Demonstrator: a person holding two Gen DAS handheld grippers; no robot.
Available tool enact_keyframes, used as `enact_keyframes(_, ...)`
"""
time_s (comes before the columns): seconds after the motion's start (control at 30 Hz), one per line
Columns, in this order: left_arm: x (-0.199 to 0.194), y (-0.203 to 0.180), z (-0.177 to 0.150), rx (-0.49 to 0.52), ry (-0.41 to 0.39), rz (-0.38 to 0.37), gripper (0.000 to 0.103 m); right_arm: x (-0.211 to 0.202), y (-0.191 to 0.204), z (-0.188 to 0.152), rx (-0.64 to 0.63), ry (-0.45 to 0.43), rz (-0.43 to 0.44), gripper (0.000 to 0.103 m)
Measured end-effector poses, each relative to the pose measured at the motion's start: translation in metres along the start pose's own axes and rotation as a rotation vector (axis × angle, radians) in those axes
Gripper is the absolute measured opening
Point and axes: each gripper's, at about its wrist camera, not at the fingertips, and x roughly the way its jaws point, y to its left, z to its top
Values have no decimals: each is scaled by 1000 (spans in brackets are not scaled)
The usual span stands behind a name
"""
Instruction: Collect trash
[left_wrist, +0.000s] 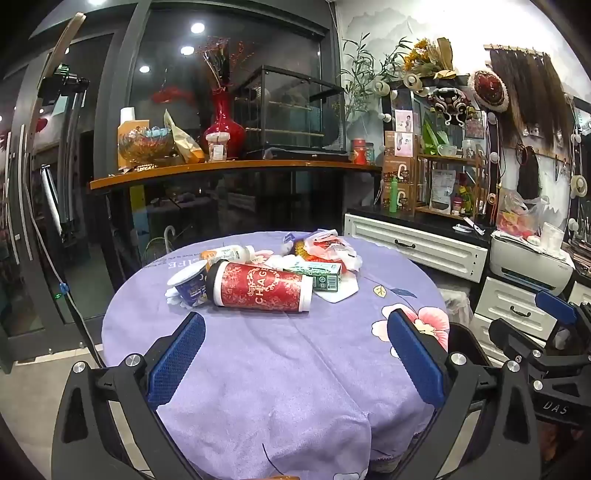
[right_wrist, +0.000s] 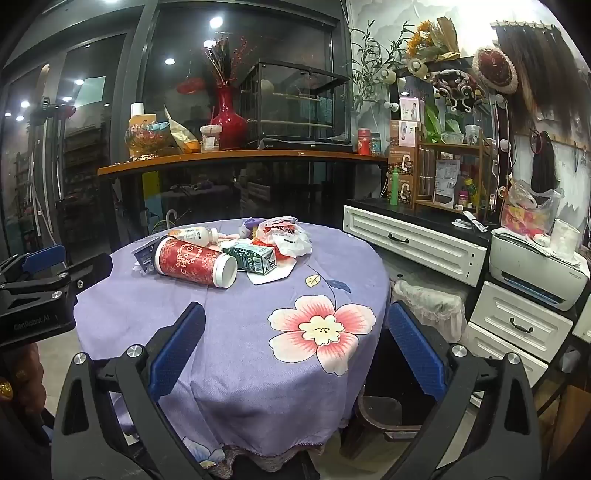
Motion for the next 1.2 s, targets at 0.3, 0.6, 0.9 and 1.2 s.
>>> enact_keyframes(0.3, 1, 0, 0, 4, 6, 1, 98, -1, 1, -1, -3, 0, 4, 98)
enact_keyframes(0.6, -1, 0, -1, 5, 6, 0, 98, -3, 2, -1, 1, -7, 0, 98)
enact_keyframes(0.9, -3, 0, 4, 5, 0, -1, 98, -3, 4, 1, 2, -11, 0, 98)
enact_keyframes(1.2, -8, -3, 7, 10, -6, -2, 98, -7, 2, 3, 3, -14, -1, 98)
